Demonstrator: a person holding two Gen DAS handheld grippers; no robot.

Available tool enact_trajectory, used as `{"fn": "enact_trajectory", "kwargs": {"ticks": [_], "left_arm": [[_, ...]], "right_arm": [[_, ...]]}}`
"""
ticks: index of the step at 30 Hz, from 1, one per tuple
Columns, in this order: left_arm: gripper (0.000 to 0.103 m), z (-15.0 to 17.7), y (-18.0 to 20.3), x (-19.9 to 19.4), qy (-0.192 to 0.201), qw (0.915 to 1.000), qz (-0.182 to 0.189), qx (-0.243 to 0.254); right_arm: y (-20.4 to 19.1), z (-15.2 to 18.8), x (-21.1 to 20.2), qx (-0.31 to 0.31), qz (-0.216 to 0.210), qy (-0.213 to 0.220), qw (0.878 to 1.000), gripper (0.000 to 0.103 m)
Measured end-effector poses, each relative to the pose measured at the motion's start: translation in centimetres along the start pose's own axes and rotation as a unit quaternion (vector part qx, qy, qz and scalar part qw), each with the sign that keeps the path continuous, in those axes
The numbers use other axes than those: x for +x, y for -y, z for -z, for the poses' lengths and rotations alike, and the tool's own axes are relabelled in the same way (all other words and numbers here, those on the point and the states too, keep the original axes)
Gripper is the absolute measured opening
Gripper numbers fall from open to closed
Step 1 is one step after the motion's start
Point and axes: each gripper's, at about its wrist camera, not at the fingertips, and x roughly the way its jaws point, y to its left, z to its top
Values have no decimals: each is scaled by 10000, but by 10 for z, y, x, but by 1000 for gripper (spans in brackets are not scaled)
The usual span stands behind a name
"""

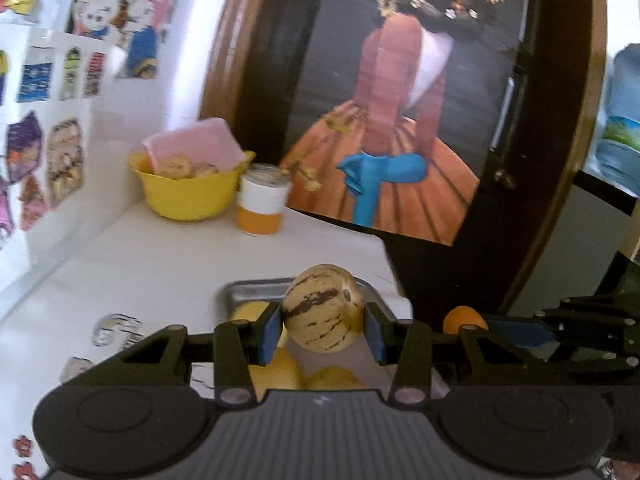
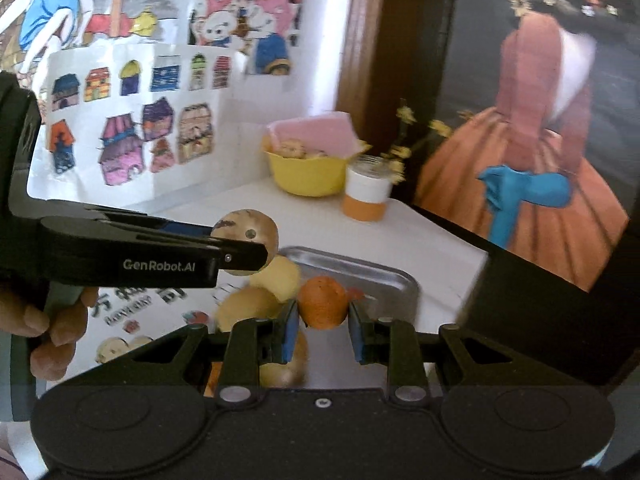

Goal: Organize fruits
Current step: 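Carry the striped melon and tangerine over the metal tray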

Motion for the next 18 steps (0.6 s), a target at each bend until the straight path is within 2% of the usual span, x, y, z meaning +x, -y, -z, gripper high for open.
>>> {"fn": "enact_trajectory", "kwargs": {"ticks": [8,18], "left_arm": [[47,7,22,23,-203,9997,71,112],[47,6,30,69,-708,9969,-18,353]], "right_arm": [[23,27,-3,301,265,55,9992,28],[39,43,45,320,435,79,9985,28]]}}
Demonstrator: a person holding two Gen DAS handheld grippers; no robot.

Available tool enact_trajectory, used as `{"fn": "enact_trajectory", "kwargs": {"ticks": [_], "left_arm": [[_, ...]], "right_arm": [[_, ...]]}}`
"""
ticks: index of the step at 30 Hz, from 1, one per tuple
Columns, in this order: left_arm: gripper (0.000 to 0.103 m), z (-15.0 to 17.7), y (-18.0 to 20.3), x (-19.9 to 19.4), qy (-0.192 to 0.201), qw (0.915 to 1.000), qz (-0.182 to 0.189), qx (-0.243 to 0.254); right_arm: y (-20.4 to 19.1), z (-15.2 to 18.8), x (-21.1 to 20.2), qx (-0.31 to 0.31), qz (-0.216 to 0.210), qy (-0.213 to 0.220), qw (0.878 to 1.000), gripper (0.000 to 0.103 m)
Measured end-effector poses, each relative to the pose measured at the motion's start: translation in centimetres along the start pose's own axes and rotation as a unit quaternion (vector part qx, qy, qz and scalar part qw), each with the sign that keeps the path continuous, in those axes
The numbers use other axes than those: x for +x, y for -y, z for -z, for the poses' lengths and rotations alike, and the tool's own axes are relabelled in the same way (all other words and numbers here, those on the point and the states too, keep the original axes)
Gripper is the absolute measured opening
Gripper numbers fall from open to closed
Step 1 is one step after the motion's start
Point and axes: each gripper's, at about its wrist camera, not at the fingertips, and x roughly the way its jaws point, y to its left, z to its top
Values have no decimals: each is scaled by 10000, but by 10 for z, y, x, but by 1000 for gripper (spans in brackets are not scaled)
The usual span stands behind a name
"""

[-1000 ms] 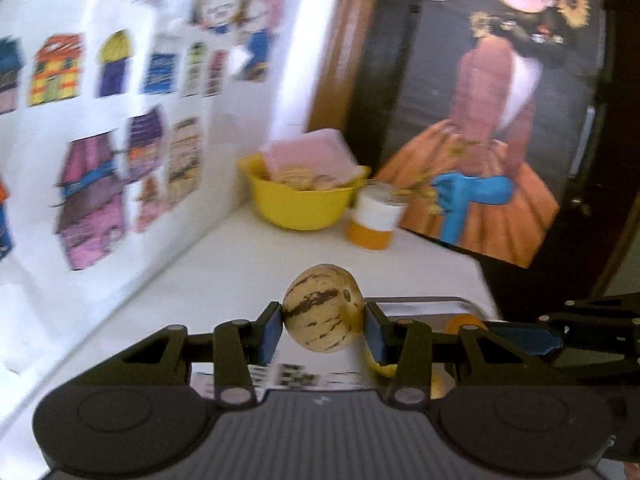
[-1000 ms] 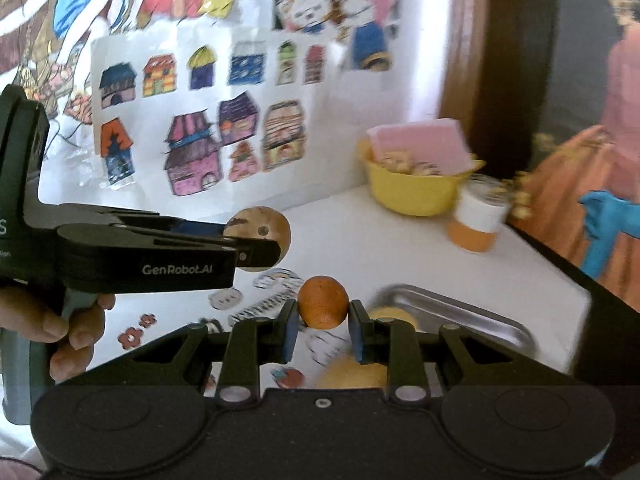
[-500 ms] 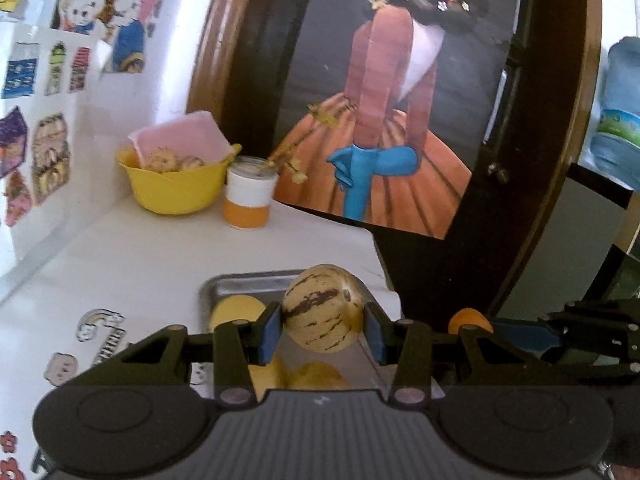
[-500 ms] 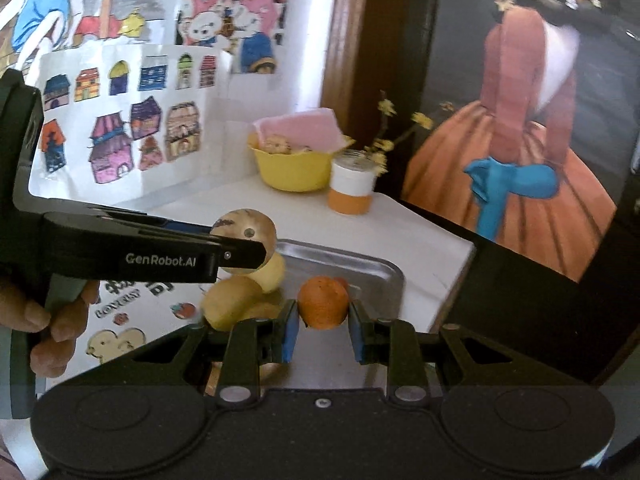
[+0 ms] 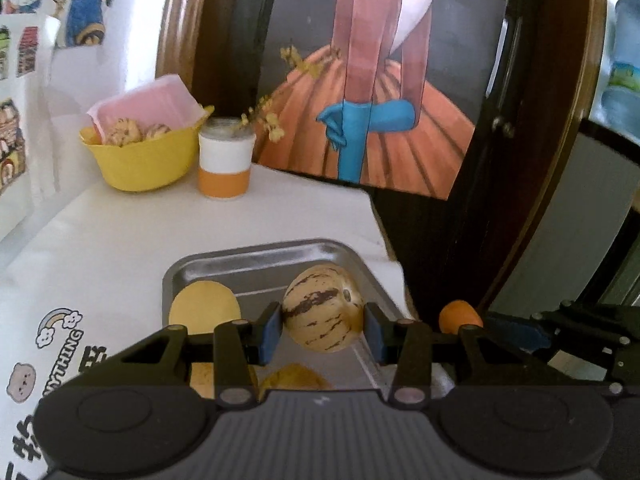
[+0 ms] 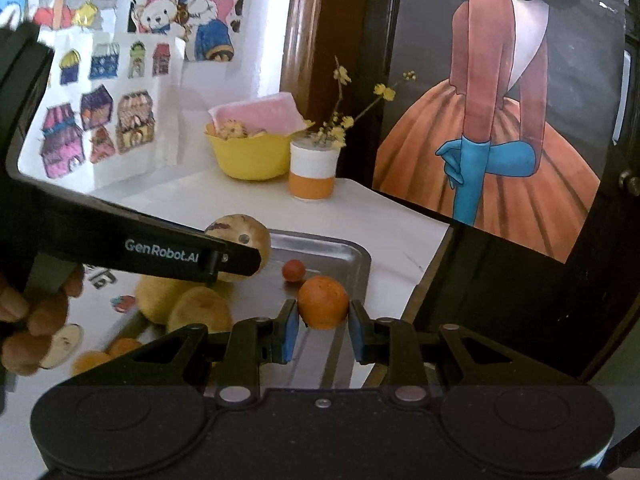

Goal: Organize fruits
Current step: 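Carry the striped melon and tangerine over the metal tray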

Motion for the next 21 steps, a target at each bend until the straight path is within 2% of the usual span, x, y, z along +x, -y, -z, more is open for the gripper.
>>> {"fn": "enact_trajectory", "kwargs": {"ticks": [12,21], "left_arm": [[47,-2,-8,52,-592,9979,-243,93],[47,-3,-13,62,-708,9969,-289,171]], "right_arm": [[7,17,58,43,-79,-99,9999,28],[2,16,71,-24,-187,-64,9998,28]]}}
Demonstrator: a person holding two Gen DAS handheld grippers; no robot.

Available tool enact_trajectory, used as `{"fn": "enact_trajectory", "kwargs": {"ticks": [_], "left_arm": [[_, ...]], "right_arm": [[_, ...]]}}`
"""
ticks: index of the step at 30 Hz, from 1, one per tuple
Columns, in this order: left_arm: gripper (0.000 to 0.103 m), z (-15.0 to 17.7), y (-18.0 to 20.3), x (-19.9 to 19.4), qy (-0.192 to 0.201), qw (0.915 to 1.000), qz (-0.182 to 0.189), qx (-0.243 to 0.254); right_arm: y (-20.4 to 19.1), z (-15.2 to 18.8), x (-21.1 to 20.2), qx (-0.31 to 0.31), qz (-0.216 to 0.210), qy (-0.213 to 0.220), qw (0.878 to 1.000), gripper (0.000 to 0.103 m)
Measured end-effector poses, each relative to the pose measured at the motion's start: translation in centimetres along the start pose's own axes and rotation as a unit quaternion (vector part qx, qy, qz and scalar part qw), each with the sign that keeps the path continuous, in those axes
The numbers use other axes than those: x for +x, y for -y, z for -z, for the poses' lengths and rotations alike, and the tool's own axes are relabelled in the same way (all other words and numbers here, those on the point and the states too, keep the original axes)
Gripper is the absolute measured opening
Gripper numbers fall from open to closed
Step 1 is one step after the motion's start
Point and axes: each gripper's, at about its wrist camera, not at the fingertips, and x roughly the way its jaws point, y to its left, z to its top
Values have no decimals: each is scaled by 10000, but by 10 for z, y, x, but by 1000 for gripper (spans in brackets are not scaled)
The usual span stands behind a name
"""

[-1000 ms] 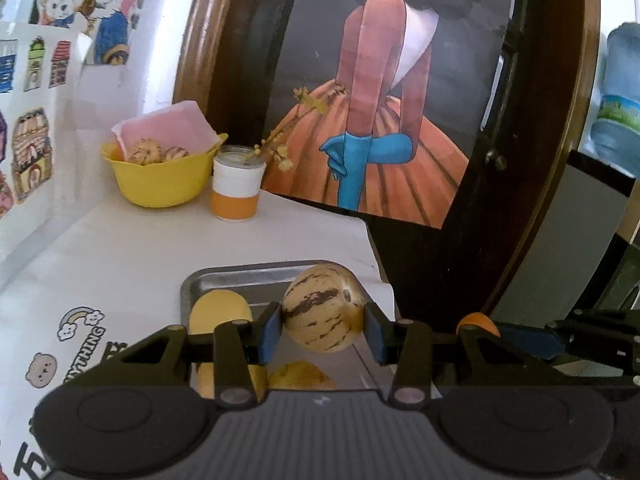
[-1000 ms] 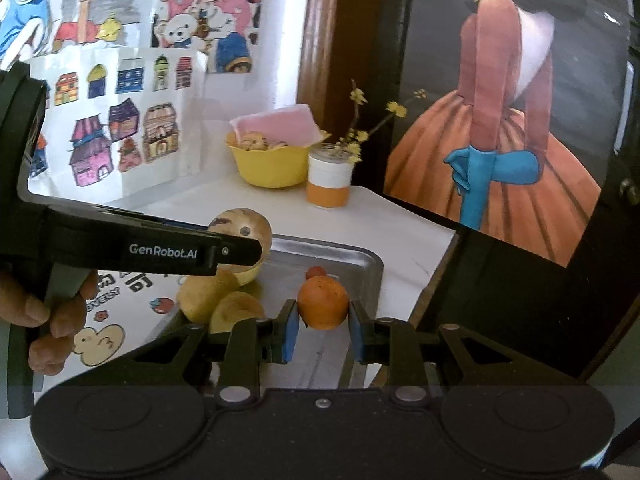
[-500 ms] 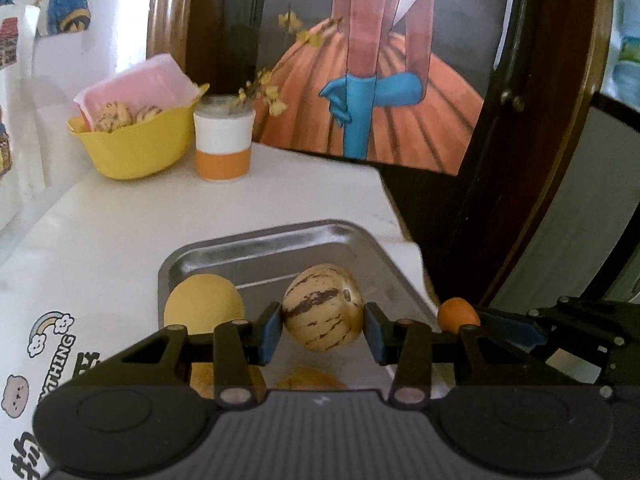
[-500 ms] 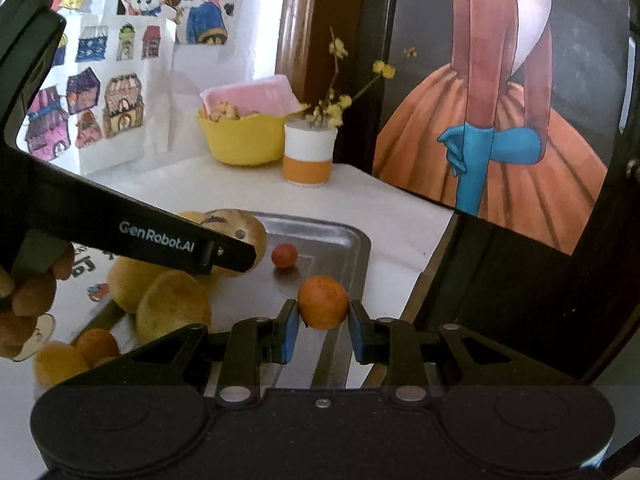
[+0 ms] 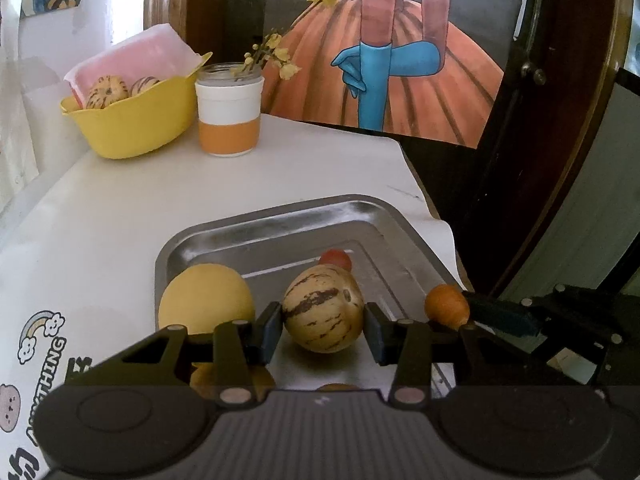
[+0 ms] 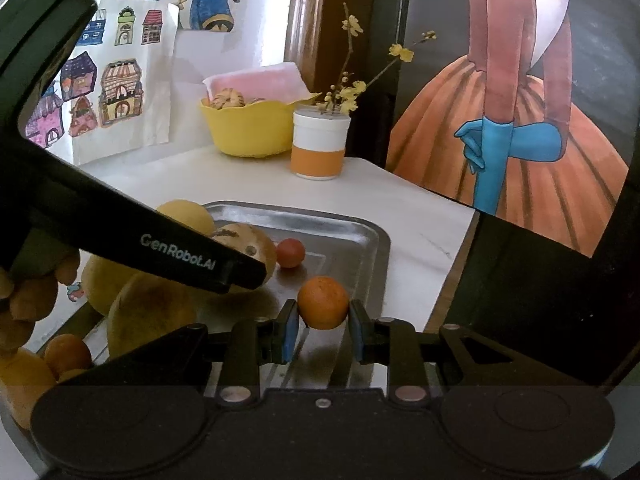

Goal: Organize fruits
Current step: 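Carry the striped melon and tangerine over the metal tray, then lower both fruits into the tray and open both tools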

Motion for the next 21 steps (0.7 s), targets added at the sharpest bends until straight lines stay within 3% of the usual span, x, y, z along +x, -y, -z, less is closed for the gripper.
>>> {"fn": "enact_trajectory", "kwargs": {"ticks": [17,21], "left_arm": [[50,0,4,3,-9,9998,-64,167],[56,1,4,1,38,9999,-46,146]], "right_arm": [[-1,1,4,33,-27,-55,10000,29],[-2,1,2,90,-46,-36,9999,35]]}}
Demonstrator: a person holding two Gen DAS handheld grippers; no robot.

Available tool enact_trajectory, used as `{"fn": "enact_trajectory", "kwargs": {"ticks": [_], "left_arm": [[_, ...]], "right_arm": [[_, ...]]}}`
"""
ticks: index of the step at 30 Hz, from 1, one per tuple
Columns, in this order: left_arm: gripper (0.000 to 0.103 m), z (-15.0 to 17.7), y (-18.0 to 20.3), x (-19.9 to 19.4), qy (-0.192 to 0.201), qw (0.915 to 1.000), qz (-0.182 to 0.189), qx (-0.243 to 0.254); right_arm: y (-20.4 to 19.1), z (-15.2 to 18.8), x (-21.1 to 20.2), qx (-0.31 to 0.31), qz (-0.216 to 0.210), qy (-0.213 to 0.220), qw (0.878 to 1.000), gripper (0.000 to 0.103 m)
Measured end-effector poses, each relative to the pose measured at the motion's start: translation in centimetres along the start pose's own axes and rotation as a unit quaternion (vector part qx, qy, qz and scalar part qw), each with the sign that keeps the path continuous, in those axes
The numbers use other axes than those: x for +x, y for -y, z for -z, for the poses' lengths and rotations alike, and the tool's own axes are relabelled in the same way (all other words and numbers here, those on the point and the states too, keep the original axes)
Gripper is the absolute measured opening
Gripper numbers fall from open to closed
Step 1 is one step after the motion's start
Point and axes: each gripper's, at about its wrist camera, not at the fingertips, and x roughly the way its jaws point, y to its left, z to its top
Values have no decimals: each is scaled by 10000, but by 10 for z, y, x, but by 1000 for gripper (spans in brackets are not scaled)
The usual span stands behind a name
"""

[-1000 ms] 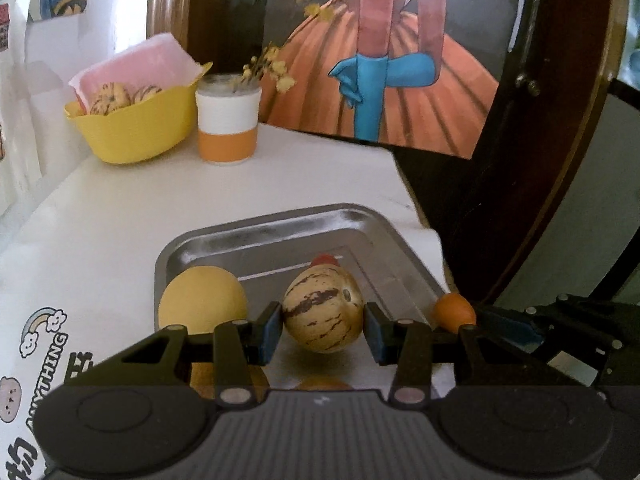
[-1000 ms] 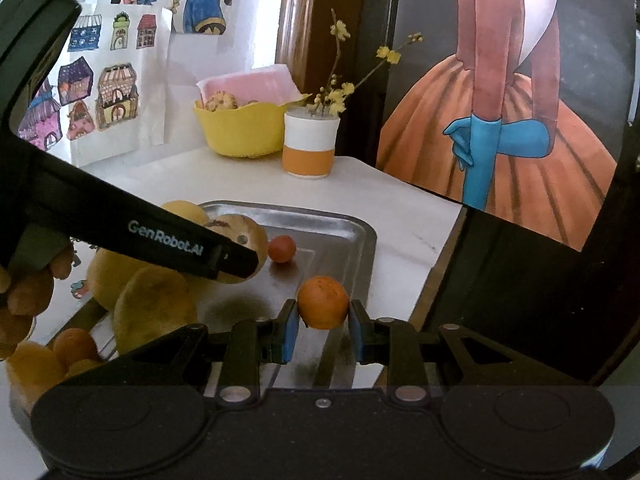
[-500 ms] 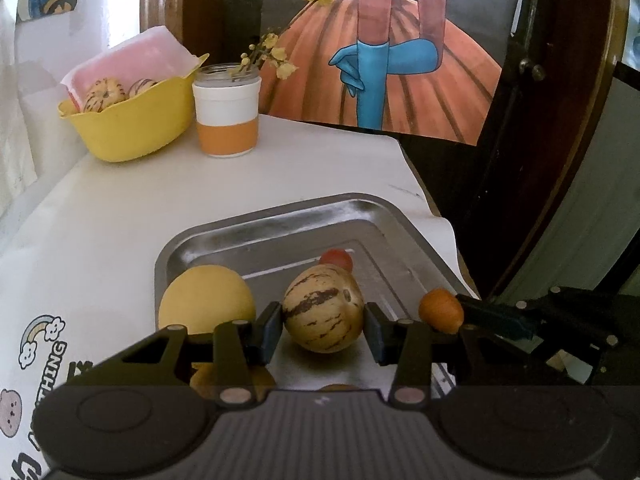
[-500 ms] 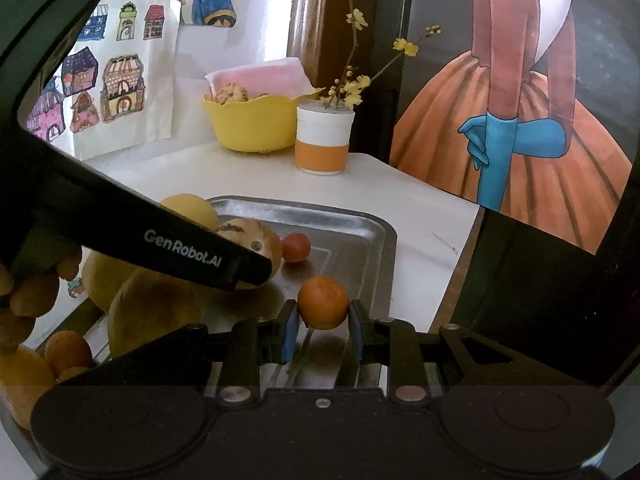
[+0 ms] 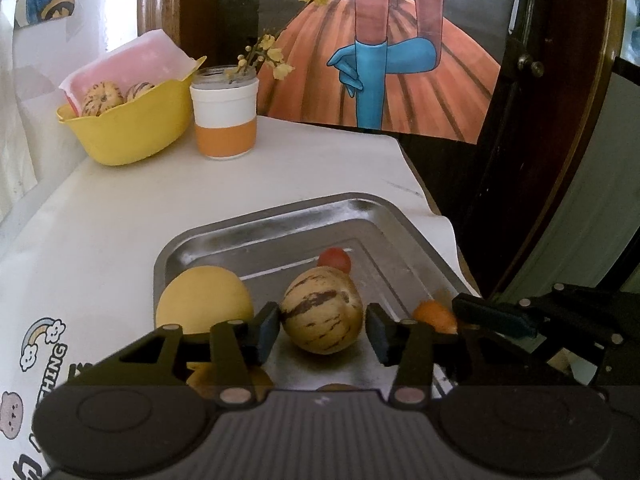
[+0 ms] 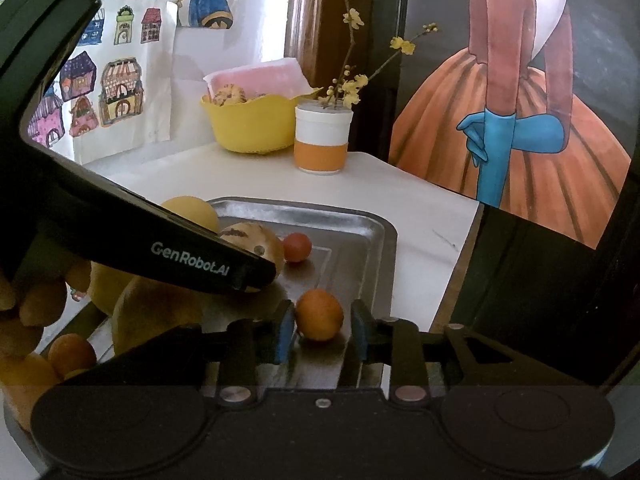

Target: Organize fruits

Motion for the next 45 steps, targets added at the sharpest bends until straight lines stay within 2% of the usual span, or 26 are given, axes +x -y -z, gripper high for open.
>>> {"fn": "enact_trajectory", "kwargs": {"ticks": [4,5,6,8,10,14,20,25,35,45], "left_arm": [[63,1,-3,-3,40,10000,31,-50],[64,1,-4,-5,54,9999,47,-82],[66,1,-6,-7,73,9999,71,-128],[69,1,-9,-10,100,9995,163,-242],[78,1,-11,-15,164,9988,248,-376],[93,0,-9,-27,379,9980,216,-464],[98,-1,-11,-46,575,9965,208,-574],[102,4,-14,-69,826,9946,17,-625],[102,22,-27,-123,1206,9899,-204,-720],[102,49,-48,-158,1417,9860,-367,-796]], "right_arm": [[-3,1,-4,8,23,57,10000,41],[-3,1,-6,32,23,79,10000,46],[-4,2,-7,62,54,97,9999,56],[-4,2,-10,129,171,124,9997,69],[-3,2,-14,196,224,145,9995,70],[-3,0,-25,243,350,242,9988,82],[-5,-2,-45,356,480,365,9975,88],[-11,-3,-65,457,519,501,9963,92],[-29,-3,-106,606,507,774,9939,100],[-50,2,-139,694,584,990,9909,102]]}}
